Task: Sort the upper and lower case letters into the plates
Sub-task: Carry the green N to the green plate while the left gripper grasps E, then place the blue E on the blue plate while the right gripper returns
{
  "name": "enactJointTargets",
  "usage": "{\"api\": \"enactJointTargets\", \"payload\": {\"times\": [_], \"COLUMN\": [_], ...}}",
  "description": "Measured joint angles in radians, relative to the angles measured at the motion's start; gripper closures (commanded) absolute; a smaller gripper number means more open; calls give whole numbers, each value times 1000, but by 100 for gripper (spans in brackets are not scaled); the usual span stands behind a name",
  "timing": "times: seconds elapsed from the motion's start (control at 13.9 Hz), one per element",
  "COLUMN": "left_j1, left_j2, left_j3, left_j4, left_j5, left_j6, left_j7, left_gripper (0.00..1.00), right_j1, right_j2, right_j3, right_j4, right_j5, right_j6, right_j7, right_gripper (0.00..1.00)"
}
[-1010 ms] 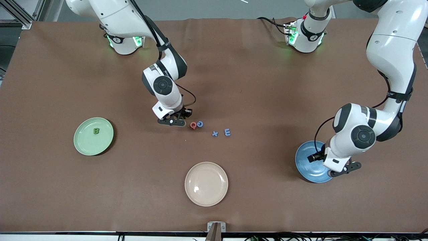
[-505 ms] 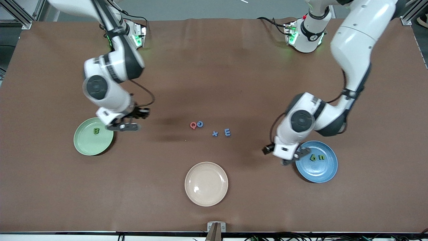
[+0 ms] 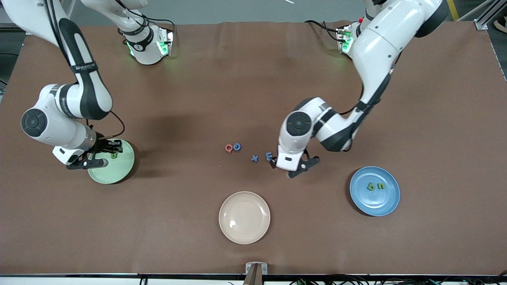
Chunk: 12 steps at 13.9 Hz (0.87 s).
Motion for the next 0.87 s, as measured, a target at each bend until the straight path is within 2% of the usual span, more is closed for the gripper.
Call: {"api": "enactJointTargets", "payload": {"times": [0.14, 0.29, 0.43, 0.5, 0.65, 0.87], "left_j1": [-45, -53, -50, -49, -50, -56], "left_j2": [41, 68, 80, 83, 86, 92], "left_j3": [7, 9, 11, 11, 12, 12], "left_j4": [40, 49, 50, 50, 50, 49], "left_j5": [0, 0, 0, 0, 0, 0], "left_j6": [-1, -1, -1, -1, -3, -4], "left_j7": [-43, -47, -47, -47, -47, -49], "left_gripper": [24, 24, 29, 30, 32, 39], "right_j1": [-23, -36, -39, -39, -39, -39], "right_j2": [63, 119, 163, 176, 173, 173], "right_j3": [1, 1, 2, 3, 4, 11], "right_j4": [-2, -4, -4, -3, -2, 4], "right_j5": [0, 0, 0, 0, 0, 1], "right_j6": [73, 133, 173, 182, 177, 166], "right_j7": [-29, -44, -48, -48, -48, -44], "right_gripper": [87, 86, 84, 74, 4, 2]}}
